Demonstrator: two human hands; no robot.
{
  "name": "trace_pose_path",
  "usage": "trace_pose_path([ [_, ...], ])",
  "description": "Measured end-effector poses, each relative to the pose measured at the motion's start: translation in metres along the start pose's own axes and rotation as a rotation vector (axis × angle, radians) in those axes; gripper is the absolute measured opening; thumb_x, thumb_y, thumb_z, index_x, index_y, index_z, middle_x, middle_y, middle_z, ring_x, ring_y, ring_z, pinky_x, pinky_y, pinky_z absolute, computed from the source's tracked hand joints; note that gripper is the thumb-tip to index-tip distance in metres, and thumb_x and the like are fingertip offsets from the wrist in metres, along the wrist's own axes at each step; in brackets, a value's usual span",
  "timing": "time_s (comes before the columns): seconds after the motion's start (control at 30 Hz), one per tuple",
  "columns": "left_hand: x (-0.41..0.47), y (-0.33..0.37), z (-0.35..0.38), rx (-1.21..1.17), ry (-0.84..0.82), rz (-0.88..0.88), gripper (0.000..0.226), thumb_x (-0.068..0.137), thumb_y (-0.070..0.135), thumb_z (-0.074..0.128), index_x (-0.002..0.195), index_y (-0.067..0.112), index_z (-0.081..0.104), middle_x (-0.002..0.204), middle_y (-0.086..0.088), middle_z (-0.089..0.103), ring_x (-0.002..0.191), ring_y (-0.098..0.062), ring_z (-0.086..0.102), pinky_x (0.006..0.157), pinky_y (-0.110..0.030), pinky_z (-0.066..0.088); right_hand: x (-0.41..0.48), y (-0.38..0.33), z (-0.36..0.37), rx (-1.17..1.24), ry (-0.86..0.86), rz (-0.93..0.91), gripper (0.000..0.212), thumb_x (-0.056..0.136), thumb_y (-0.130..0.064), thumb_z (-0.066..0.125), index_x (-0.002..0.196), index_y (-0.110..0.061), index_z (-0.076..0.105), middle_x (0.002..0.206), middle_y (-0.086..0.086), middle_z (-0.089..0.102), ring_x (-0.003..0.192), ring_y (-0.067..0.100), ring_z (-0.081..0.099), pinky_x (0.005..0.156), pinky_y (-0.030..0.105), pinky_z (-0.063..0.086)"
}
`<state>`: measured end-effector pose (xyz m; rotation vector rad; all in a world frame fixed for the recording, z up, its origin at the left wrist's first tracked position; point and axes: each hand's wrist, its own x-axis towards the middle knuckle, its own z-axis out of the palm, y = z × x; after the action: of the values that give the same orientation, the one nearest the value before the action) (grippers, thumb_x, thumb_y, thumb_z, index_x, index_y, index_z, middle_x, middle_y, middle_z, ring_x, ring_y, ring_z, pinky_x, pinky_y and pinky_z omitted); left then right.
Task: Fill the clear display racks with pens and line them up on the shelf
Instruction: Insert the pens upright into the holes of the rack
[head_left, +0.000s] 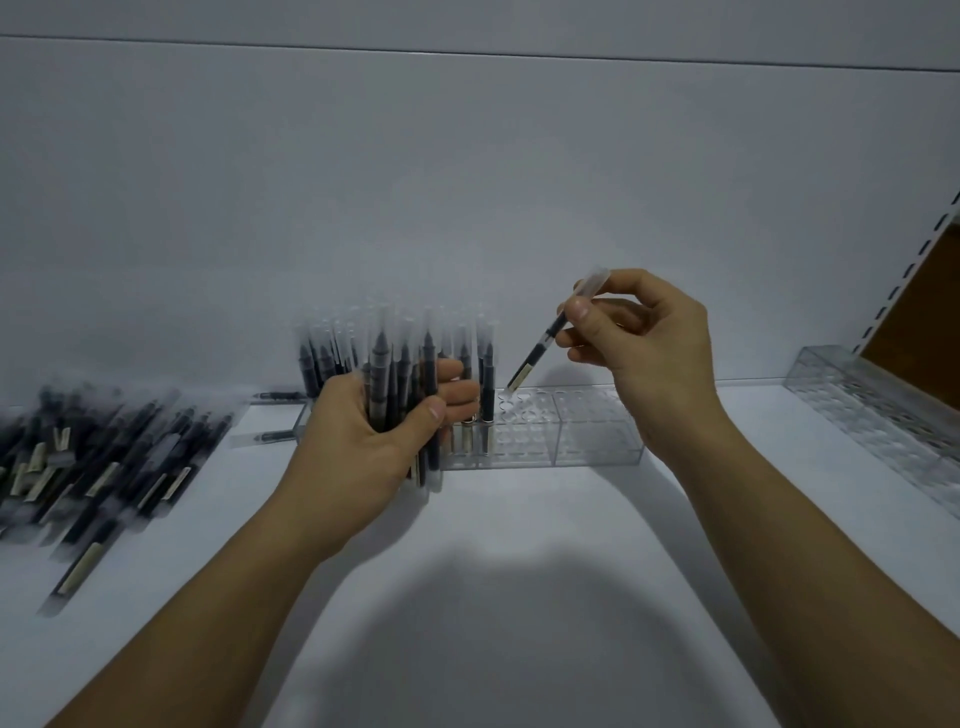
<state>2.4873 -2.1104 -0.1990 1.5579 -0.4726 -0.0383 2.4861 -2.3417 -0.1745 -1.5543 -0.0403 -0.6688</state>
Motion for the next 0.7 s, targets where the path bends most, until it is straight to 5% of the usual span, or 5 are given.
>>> trace_pose_path([
  [0.43, 0.001, -0.004, 0.002, 0.011, 0.070, -0.069, 0.023, 0.094, -0.004, 0.060, 0.109, 0.011, 0.071, 0.101, 0.000, 0.078, 0.098, -0.015, 0.074, 0.086, -0.025, 0.058, 0.008, 0.026, 0.026, -0.423, -0.128, -0.195, 0.016, 0.089, -0.021, 0.079, 0.104, -0.022, 0.072, 0.086, -0.006, 0.073, 0.081, 0.012, 0.071, 0.077, 0.038, 0.062],
  [0.7, -0.005, 0.004, 0.007, 0.046, -0.030, -0.081, 0.019, 0.092, 0.010, 0.063, 0.110, 0.011, 0.069, 0.097, -0.001, 0.079, 0.090, -0.020, 0.076, 0.080, -0.031, 0.061, 0.007, 0.030, 0.026, -0.545, -0.188, -0.201, 0.026, 0.093, -0.025, 0.075, 0.118, -0.020, 0.072, 0.081, -0.015, 0.069, 0.084, -0.003, 0.063, 0.068, 0.002, 0.043],
])
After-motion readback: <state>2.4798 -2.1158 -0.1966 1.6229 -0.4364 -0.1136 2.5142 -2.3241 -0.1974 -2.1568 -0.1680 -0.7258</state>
